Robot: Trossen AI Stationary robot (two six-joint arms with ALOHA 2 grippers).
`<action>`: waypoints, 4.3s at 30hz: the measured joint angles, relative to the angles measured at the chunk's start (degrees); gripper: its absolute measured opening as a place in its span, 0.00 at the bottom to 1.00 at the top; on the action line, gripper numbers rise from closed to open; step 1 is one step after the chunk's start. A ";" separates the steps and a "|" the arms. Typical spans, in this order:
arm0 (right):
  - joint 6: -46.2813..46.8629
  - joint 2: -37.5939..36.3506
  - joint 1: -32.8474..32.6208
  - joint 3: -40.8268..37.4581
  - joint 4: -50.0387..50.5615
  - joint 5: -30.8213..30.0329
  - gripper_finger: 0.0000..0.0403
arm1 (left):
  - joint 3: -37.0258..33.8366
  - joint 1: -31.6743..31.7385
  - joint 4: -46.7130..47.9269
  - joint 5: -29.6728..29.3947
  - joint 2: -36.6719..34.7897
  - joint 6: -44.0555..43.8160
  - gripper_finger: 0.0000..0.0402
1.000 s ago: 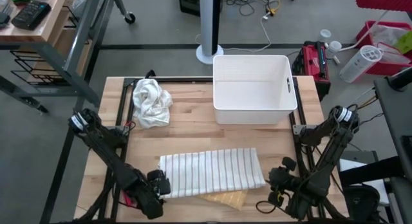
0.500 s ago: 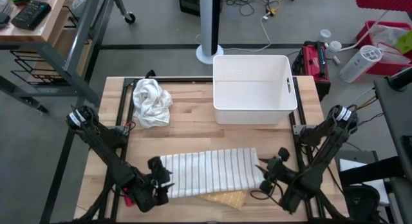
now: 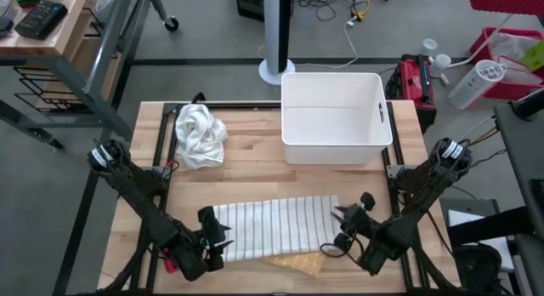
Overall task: Fold towel
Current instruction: Fold the white kitchen towel
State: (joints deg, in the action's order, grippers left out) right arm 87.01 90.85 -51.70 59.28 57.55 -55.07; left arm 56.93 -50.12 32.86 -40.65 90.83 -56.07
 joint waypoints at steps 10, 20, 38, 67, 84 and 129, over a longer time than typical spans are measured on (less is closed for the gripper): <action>-39.12 0.98 4.27 1.14 -38.13 9.03 0.28 | -0.02 2.87 -11.10 -5.96 0.00 12.18 0.40; -48.03 9.25 9.20 3.20 -44.71 16.85 0.39 | -0.07 3.07 -11.33 -3.77 0.00 11.64 0.39; -40.50 9.36 8.21 16.22 -13.82 15.99 0.36 | 0.23 -0.72 -8.16 24.80 9.38 0.13 0.41; -38.90 8.92 4.83 25.74 2.78 11.80 0.35 | 3.39 3.81 1.87 33.41 10.61 4.10 0.02; -34.29 7.26 1.70 25.74 6.95 9.70 0.27 | 27.38 6.46 39.26 17.26 11.30 17.36 0.00; -20.84 6.80 -4.28 24.66 9.50 8.50 0.30 | 6.44 2.66 2.38 31.07 11.89 -2.34 0.50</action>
State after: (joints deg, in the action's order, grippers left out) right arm 66.17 97.65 -55.99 83.94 67.05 -46.57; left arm 63.37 -47.46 35.24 -9.57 102.72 -58.40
